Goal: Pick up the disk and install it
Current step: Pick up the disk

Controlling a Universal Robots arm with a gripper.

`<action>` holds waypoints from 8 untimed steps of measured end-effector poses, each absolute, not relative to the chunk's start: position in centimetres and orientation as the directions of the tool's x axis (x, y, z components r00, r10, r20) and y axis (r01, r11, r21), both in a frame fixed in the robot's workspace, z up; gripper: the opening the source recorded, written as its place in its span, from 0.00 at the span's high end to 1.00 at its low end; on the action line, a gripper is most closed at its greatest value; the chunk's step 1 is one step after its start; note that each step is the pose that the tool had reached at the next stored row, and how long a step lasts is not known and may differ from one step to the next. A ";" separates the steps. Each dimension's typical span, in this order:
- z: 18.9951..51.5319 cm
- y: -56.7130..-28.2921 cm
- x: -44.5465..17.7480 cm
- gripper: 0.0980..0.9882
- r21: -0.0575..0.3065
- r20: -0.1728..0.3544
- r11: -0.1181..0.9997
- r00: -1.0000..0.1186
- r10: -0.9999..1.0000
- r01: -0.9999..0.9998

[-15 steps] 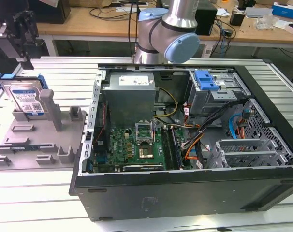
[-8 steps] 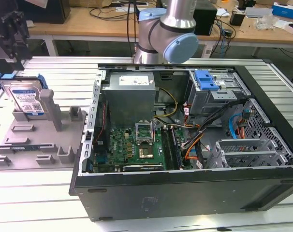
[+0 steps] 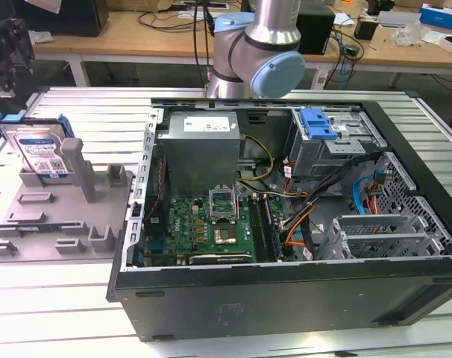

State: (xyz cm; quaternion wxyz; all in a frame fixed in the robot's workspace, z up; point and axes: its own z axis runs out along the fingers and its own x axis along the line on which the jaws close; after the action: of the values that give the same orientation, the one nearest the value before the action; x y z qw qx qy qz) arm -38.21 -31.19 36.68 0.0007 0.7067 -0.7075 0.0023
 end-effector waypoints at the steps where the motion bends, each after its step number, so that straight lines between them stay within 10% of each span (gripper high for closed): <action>1: 36.6 -31.2 -38.4 0.48 -0.002 0.004 -0.002 0.002 -1.000 -1.000; 8: 36.0 -31.2 -39.7 0.48 -0.002 0.004 -0.022 0.022 -1.000 -1.000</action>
State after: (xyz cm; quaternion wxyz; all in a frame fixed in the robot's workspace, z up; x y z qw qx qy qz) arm -39.74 -31.16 36.03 0.0007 0.7147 -0.6994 0.0024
